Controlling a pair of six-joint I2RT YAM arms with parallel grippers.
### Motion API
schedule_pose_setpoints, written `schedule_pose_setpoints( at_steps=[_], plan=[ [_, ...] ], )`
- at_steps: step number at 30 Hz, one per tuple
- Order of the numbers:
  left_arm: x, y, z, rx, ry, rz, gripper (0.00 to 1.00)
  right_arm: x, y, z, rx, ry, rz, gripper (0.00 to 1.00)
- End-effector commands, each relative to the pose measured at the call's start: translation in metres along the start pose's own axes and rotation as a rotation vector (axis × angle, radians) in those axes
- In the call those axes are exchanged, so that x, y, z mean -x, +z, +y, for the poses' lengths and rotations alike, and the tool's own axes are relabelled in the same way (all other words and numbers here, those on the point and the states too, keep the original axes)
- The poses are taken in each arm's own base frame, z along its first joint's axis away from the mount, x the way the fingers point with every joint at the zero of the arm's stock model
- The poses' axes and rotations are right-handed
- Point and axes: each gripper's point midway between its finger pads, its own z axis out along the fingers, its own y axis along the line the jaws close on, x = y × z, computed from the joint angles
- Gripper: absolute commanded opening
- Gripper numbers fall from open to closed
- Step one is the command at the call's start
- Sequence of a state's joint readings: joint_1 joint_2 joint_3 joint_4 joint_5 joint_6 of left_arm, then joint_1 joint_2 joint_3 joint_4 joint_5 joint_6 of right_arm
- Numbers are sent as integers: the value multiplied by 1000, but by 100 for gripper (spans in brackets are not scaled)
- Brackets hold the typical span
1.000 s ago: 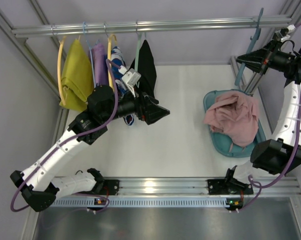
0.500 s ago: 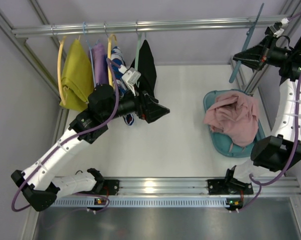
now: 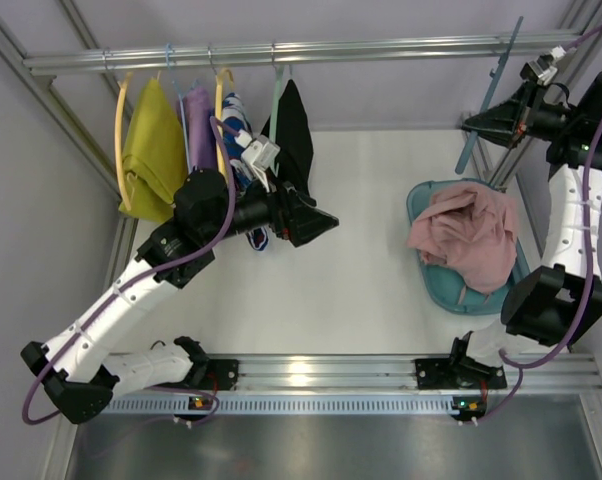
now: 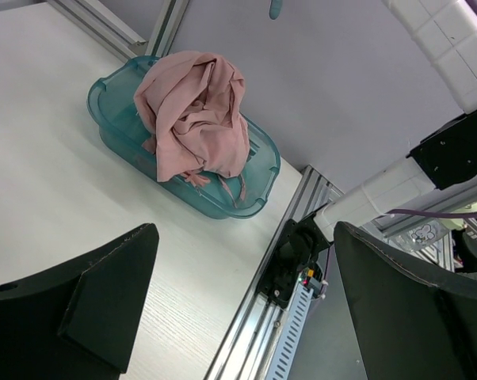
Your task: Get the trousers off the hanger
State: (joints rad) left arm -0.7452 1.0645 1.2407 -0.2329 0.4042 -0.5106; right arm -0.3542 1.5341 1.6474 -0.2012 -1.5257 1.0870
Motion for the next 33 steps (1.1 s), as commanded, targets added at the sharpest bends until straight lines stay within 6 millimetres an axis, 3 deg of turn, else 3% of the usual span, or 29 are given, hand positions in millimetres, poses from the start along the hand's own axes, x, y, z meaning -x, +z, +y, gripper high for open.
schedule_pose_setpoints(
  at_steps=[1, 9, 14, 19, 27, 30, 31, 33],
  plan=[
    [16, -8, -12, -41, 28, -61, 98, 15, 5, -13, -9, -14, -24, 0],
    [16, -7, -10, -36, 22, -61, 99, 34, 5, -36, -40, 77, -87, 5],
    [16, -5, -10, -36, 15, -57, 99, 31, 2, -39, -69, 121, -117, 34],
    [16, -2, -9, -36, 11, -54, 99, 22, 1, -29, -65, 106, -109, 49],
    [20, -4, -12, -43, 29, -61, 99, 12, -4, -24, -67, 89, -114, 52],
    [19, -5, -12, -43, 31, -61, 98, 7, -6, -19, -69, 71, -117, 65],
    [19, -6, -12, -44, 32, -61, 99, 6, -7, -18, -70, 65, -118, 74],
    [18, -6, -12, -42, 30, -60, 98, 3, -9, -11, -72, 42, -126, 79]
  ],
)
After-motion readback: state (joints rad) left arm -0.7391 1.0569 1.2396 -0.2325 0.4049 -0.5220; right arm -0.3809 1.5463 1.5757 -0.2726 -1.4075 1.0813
